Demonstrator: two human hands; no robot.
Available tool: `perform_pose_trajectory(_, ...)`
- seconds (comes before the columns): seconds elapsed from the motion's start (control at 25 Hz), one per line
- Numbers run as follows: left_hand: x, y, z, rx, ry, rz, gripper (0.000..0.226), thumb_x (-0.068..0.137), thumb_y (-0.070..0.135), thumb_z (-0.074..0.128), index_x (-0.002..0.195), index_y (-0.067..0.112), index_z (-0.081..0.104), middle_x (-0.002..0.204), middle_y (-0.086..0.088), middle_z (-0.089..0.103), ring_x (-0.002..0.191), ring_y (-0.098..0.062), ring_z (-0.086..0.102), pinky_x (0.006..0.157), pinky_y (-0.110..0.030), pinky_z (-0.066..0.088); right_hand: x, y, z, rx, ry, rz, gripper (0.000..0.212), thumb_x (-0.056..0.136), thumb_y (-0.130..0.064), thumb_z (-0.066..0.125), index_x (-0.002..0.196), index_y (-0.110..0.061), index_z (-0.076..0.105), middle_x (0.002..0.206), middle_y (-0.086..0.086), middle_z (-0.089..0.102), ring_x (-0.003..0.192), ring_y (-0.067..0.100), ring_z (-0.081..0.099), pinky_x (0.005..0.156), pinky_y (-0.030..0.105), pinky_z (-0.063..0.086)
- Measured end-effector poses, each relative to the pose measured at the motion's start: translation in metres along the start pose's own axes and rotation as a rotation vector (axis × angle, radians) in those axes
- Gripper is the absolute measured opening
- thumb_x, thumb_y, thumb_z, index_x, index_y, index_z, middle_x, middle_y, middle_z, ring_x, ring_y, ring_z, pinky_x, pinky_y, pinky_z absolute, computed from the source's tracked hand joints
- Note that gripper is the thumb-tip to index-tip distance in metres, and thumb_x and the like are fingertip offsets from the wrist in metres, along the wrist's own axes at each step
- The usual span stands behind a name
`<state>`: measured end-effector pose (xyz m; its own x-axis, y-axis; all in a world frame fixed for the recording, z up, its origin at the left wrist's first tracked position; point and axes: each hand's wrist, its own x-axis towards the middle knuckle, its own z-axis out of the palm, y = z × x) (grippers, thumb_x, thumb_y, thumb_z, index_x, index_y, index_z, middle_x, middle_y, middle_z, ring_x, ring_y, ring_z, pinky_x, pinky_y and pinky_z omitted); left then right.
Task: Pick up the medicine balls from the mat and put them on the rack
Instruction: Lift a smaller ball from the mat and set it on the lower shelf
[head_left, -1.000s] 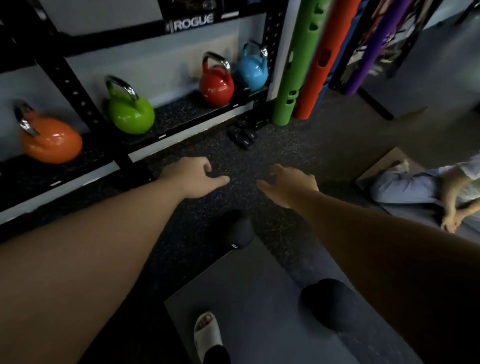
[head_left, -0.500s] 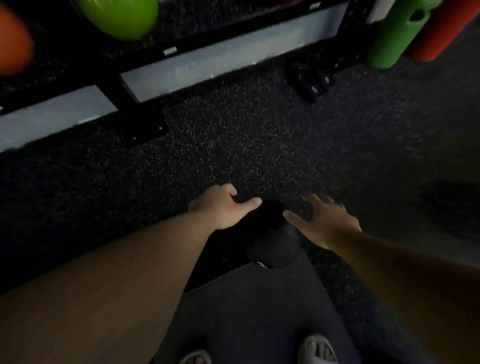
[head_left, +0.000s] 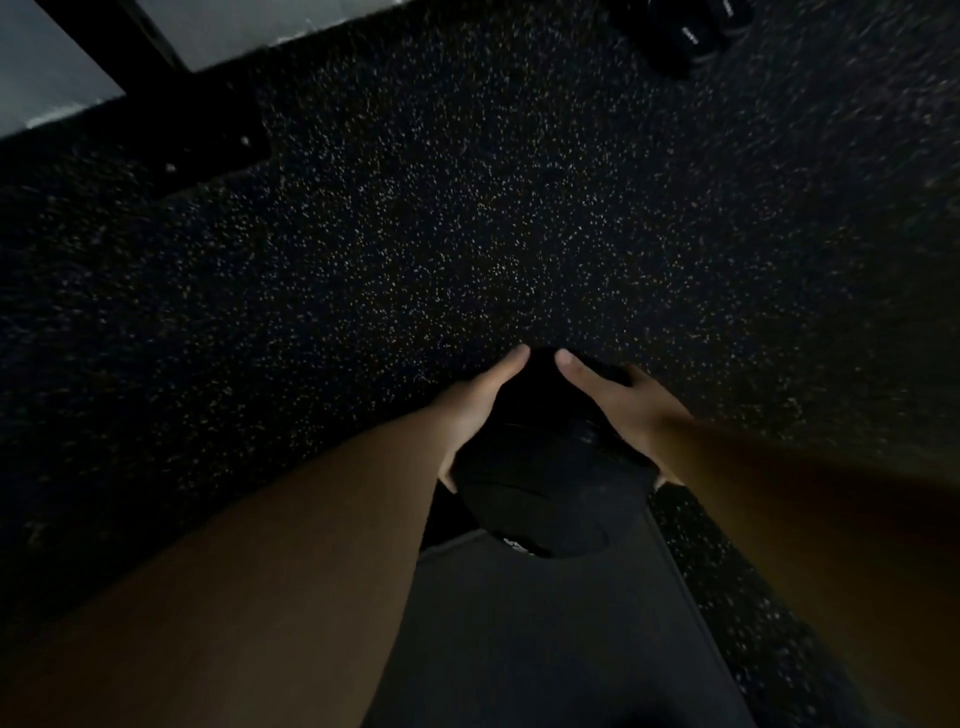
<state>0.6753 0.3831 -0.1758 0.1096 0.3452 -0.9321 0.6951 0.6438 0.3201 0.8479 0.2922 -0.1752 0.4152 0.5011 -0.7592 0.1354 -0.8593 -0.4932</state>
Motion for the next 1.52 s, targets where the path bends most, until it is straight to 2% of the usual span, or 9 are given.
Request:
perform_pose_trajectory(0.08,0.000,-0.002,0.004,-0.101,-0.025,-0.014,0.135,0.034,0.101,0.072,0.146,0.026,0.062,0.141,-0.012,0.067,0.119,-0.039,0.067,0.107,-0.061,0.051,-0.008,0.002,0.001,0.145,0.032,0.000,0.125,0.041,-0.100,0.070,0.145,-0.030,0.059,0.141,0.006,0.065,0.120,0.033,0.064,0.107,0.051,0.052)
perform_pose_trajectory(0.32,-0.082,0.046,-0.021,-0.096,0.156,0.196,0.117,0.047,0.091,0.077,0.150,0.038,0.057,0.144,-0.001,0.065,0.125,-0.030,0.065,0.106,-0.046,0.054,-0.083,-0.051,-0.031,0.371,0.134,-0.032,0.108,0.047,-0.082,0.081,0.140,-0.030,0.061,0.122,0.002,0.071,0.107,0.027,0.068,0.100,0.045,0.053)
perform_pose_trajectory(0.56,-0.306,0.217,-0.138,-0.258,0.272,0.409,0.095,0.056,0.071,0.092,0.137,0.026,0.070,0.135,0.001,0.073,0.121,-0.021,0.067,0.102,-0.031,0.048,-0.224,-0.293,-0.162,0.355,0.213,-0.351,0.106,0.035,-0.080,0.089,0.128,-0.035,0.068,0.124,0.001,0.071,0.112,0.020,0.064,0.098,0.031,0.044)
perform_pose_trajectory(0.8,-0.623,0.409,-0.246,-0.263,0.473,0.981,0.082,0.038,0.073,0.084,0.104,0.025,0.080,0.098,0.009,0.084,0.097,-0.007,0.077,0.088,-0.023,0.057,-0.442,-0.544,-0.333,0.399,0.370,-0.877,0.071,0.048,-0.065,0.095,0.112,-0.046,0.070,0.112,-0.016,0.075,0.104,-0.005,0.068,0.092,0.010,0.043)
perform_pose_trajectory(0.88,-0.733,0.454,-0.276,-0.255,0.541,1.096,0.084,0.040,0.079,0.078,0.105,0.027,0.079,0.100,0.011,0.082,0.095,-0.005,0.075,0.082,-0.020,0.057,-0.526,-0.613,-0.380,0.435,0.372,-1.010,0.072,0.050,-0.069,0.093,0.111,-0.037,0.070,0.110,-0.019,0.075,0.098,-0.012,0.069,0.085,0.005,0.044)
perform_pose_trajectory(1.04,-0.911,0.501,-0.324,-0.308,0.660,1.273,0.089,0.040,0.087,0.072,0.104,0.025,0.075,0.101,0.013,0.079,0.097,-0.011,0.075,0.077,-0.020,0.055,-0.665,-0.722,-0.443,0.423,0.427,-1.270,0.099,0.056,-0.072,0.087,0.138,-0.022,0.062,0.124,-0.001,0.069,0.103,0.007,0.065,0.095,0.023,0.041)
perform_pose_trajectory(1.16,-1.008,0.523,-0.372,-0.362,0.753,1.420,0.096,0.041,0.087,0.070,0.111,0.021,0.075,0.109,0.005,0.080,0.106,-0.019,0.074,0.093,-0.033,0.058,-0.748,-0.801,-0.466,0.373,0.458,-1.391,0.114,0.054,-0.081,0.083,0.148,-0.023,0.056,0.128,-0.002,0.065,0.114,0.013,0.060,0.097,0.024,0.040)
perform_pose_trajectory(1.36,-1.072,0.564,-0.465,-0.390,0.717,1.546,0.097,0.050,0.083,0.079,0.130,0.029,0.070,0.125,-0.001,0.076,0.110,-0.026,0.074,0.101,-0.049,0.060,-0.800,-0.905,-0.459,0.367,0.494,-1.512,0.120,0.056,-0.086,0.075,0.156,-0.028,0.047,0.132,-0.005,0.057,0.121,0.016,0.057,0.100,0.032,0.045)
perform_pose_trajectory(1.52,-1.081,0.603,-0.513,-0.334,0.691,1.600,0.103,0.051,0.083,0.080,0.138,0.031,0.065,0.129,0.003,0.072,0.114,-0.024,0.070,0.103,-0.048,0.058,-0.793,-0.959,-0.447,0.446,0.534,-1.478,0.120,0.056,-0.088,0.076,0.157,-0.029,0.046,0.134,-0.006,0.058,0.125,0.020,0.060,0.097,0.033,0.050)
